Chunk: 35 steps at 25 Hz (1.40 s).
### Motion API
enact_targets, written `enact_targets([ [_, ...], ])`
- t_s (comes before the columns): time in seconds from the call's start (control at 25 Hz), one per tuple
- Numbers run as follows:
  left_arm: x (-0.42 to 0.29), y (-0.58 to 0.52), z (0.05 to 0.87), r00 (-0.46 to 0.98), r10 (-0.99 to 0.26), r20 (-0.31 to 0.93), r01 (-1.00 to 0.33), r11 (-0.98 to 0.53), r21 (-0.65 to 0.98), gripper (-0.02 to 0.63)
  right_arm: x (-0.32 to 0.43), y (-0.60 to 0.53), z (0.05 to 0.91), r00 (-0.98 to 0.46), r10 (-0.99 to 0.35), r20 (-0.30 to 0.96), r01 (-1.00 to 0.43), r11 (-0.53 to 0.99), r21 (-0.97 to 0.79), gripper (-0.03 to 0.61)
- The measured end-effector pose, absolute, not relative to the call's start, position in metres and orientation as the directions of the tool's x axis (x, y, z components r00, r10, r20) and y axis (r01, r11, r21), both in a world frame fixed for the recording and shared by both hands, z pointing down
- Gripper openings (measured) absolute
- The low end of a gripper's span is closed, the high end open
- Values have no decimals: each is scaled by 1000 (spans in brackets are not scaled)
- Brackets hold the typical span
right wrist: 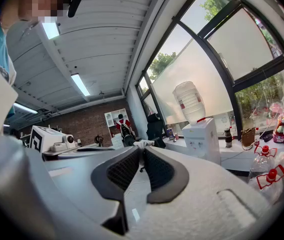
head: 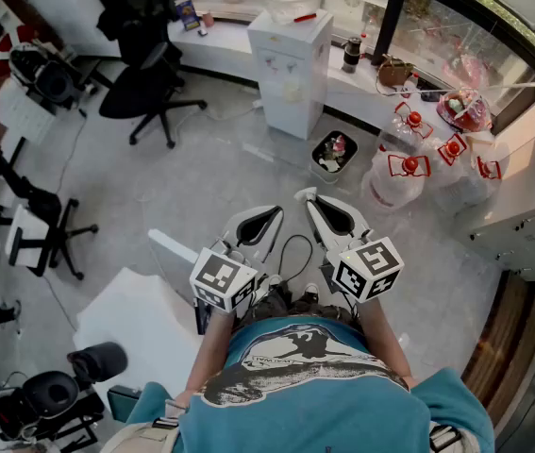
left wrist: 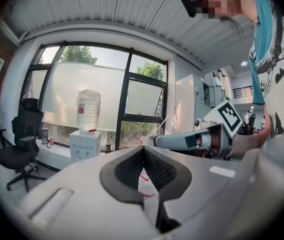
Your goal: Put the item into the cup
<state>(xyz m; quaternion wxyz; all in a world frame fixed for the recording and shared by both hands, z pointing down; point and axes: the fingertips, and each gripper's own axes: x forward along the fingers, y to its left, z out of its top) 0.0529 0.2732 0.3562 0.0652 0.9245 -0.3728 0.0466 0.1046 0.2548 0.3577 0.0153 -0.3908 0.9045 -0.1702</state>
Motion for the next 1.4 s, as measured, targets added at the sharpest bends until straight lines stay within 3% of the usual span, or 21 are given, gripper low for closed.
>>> enact_targets([
  [1.0, 97, 276, 358, 693, -709, 128, -721, -684, 113, 12, 143, 250, 367, -734, -675, 78, -656, 674, -340, 35],
  [1.4, 71, 225, 352, 680, -727, 90, -732, -669, 128, 12, 127, 197, 368, -735, -675, 66, -651, 675, -347, 35],
])
